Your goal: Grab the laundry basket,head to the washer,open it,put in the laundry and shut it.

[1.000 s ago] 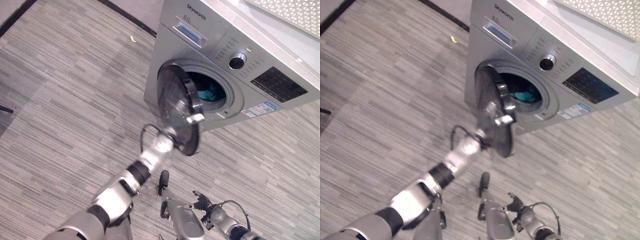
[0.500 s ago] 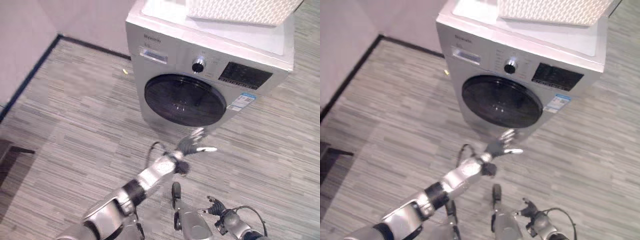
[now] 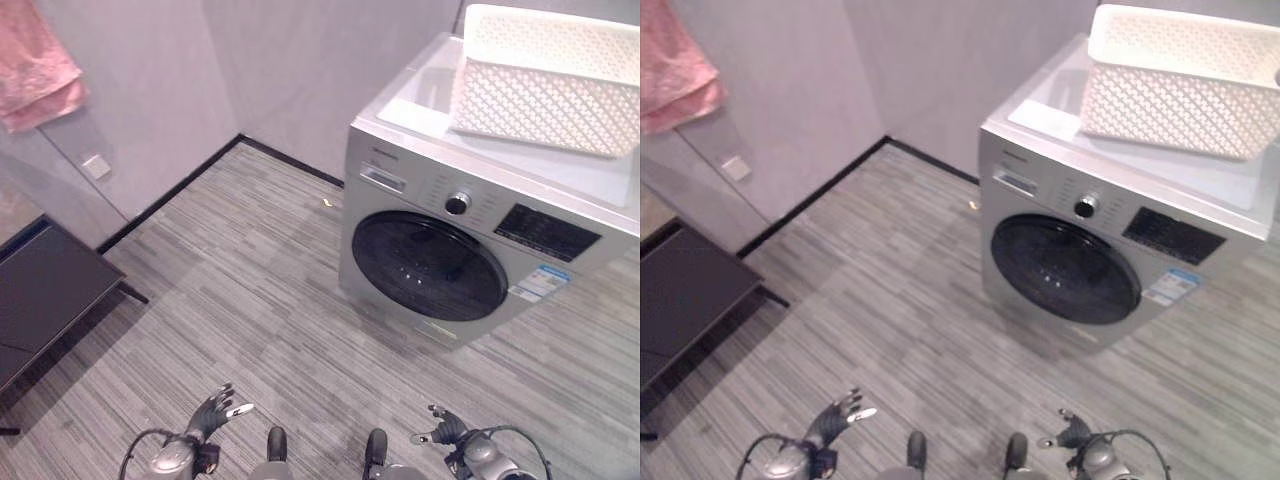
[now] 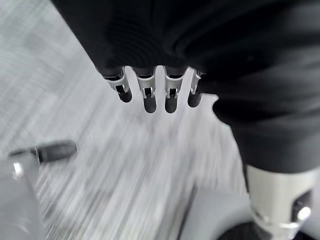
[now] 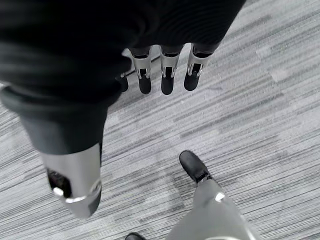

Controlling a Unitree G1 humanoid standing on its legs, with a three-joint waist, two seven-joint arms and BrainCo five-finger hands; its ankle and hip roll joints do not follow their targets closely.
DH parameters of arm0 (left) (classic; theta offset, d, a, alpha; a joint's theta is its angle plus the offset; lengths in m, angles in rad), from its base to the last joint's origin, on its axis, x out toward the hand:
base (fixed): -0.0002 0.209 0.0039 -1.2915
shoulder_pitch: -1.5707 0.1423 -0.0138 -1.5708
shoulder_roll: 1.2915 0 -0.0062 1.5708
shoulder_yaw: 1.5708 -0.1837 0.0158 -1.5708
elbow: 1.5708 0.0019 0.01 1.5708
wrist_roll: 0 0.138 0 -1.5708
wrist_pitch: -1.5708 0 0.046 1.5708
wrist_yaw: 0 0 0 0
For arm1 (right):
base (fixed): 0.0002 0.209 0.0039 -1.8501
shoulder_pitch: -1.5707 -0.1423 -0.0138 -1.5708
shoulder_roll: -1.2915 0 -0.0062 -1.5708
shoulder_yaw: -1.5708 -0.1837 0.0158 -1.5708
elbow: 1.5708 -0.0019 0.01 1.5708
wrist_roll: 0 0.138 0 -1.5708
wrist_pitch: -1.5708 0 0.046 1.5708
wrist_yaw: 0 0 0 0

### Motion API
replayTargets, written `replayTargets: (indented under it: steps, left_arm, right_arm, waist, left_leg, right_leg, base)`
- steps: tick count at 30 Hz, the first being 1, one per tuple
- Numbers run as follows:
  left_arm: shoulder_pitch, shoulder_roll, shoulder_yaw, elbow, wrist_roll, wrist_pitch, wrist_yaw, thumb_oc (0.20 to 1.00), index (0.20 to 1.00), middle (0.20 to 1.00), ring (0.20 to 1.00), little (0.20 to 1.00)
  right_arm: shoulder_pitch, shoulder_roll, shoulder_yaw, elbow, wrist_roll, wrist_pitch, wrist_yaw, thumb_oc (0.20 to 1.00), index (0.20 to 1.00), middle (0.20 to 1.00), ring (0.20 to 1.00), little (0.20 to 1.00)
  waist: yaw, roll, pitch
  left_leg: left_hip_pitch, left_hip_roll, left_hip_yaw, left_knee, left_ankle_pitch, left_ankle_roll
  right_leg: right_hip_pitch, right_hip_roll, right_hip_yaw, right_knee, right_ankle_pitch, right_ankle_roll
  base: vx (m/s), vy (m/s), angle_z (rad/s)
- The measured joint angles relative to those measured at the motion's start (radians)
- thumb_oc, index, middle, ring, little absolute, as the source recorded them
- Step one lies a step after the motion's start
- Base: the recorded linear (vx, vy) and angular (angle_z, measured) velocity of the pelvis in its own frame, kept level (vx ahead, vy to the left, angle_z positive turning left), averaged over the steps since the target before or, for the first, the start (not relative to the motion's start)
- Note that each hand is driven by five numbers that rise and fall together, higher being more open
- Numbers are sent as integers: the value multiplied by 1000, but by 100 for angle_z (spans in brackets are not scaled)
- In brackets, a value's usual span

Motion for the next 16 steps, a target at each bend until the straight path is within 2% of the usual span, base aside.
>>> replayTargets:
  steps: [4, 9, 16]
  left_arm:
    - [-10, -67, 74, 171, 48, 6, 43, 1000, 1000, 1000, 1000, 1000]
    - [-6, -124, 100, 225, 53, 10, 62, 1000, 1000, 1000, 1000, 1000]
    - [-16, -155, 112, 234, 52, 14, 67, 1000, 1000, 1000, 1000, 1000]
  right_arm:
    - [75, 18, -38, 68, -36, 6, 0, 1000, 1000, 1000, 1000, 1000]
    - [164, 36, -61, 92, -53, 40, 4, 1000, 1000, 1000, 1000, 1000]
    - [187, 56, -69, 88, -53, 43, 4, 1000, 1000, 1000, 1000, 1000]
  waist:
    - [2, -30, -44]
    - [-4, -42, -65]
    - [-6, -35, -85]
  left_leg:
    - [27, -17, -5, -1, -17, 12]
    - [41, -25, -26, -5, -23, 17]
    - [56, -25, -25, -4, -24, 19]
  right_leg:
    - [37, -15, -2, -3, -16, 17]
    - [63, -23, -23, -8, -29, 15]
    - [76, -24, -22, -8, -31, 16]
  base:
    - [42, 60, 8]
    - [24, 53, 12]
    - [-1, 34, -1]
